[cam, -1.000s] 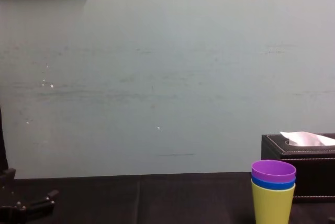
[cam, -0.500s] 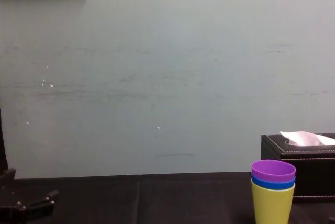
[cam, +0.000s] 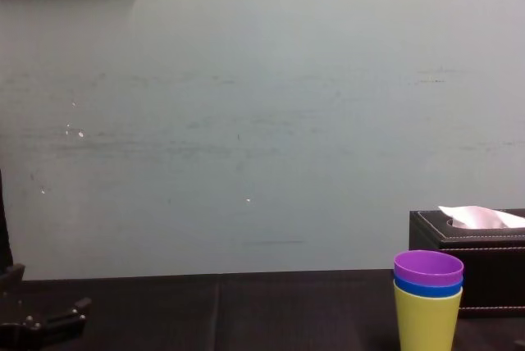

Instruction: Stack the three plastic cups sequentially using one hand.

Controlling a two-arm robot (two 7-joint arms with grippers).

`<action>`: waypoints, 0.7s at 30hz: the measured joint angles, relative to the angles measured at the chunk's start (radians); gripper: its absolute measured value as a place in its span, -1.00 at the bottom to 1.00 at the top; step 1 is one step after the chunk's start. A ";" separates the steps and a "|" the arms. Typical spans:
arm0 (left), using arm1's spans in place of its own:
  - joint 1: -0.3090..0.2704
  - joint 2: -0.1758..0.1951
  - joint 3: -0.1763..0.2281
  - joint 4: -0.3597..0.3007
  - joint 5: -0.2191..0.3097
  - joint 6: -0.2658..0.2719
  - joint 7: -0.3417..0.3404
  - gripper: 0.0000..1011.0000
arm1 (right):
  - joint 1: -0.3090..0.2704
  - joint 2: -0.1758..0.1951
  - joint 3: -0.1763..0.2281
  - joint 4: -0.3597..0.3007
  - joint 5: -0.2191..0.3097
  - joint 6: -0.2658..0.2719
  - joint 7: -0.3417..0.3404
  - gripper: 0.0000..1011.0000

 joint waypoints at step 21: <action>0.000 0.000 0.000 0.000 0.000 0.000 0.000 1.00 | 0.000 0.000 0.000 0.000 0.000 0.000 0.000 0.98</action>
